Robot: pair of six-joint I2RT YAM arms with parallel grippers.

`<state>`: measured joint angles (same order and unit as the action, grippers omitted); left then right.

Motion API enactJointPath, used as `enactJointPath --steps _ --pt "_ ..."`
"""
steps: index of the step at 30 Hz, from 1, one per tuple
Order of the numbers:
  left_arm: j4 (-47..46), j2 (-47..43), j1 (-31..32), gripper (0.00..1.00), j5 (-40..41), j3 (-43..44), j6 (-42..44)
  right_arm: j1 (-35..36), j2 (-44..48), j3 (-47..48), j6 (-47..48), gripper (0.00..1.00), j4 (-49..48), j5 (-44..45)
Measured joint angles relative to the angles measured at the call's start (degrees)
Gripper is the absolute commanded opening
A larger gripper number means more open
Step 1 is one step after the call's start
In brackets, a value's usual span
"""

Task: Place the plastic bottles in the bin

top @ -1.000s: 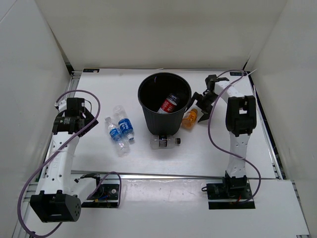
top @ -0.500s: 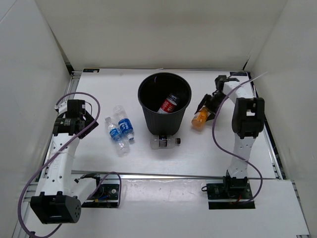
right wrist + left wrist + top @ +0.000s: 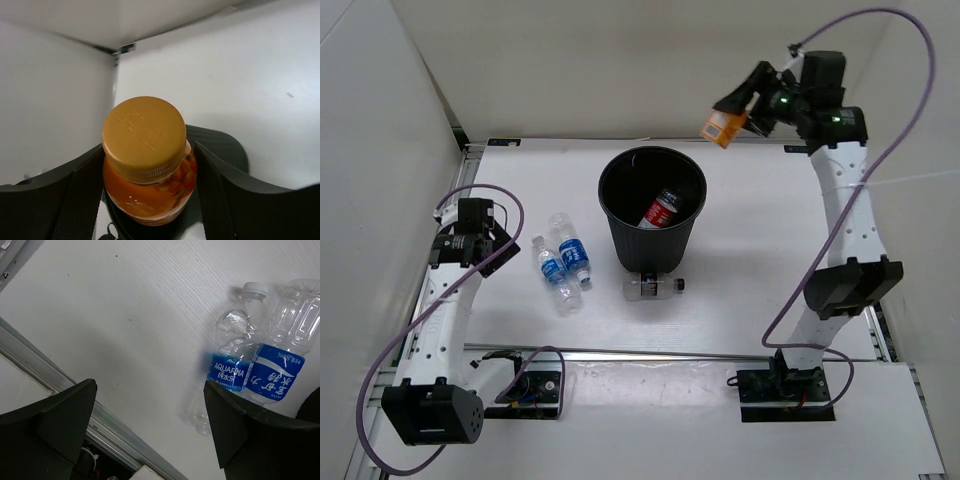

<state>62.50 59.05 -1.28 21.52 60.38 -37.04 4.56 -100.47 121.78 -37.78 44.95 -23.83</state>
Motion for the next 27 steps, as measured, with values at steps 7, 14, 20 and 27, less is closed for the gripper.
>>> enactJointPath --steps 7,14,20,27 --pt "-1.3 2.5 0.0 1.00 -0.6 0.0 0.6 16.7 -8.2 7.6 1.6 0.54 -3.9 -3.8" --pt "-5.2 2.6 0.0 1.00 -1.8 0.0 0.6 20.9 -11.6 3.1 3.0 1.00 1.1 -3.8" --pt "-10.4 6.9 -0.2 1.00 -6.4 0.0 0.2 18.5 -10.4 3.1 3.1 1.00 3.2 -0.4" --pt "-19.9 17.9 -0.5 1.00 -18.8 -0.2 -3.1 16.7 -1.9 -0.5 3.2 1.00 4.0 1.4"
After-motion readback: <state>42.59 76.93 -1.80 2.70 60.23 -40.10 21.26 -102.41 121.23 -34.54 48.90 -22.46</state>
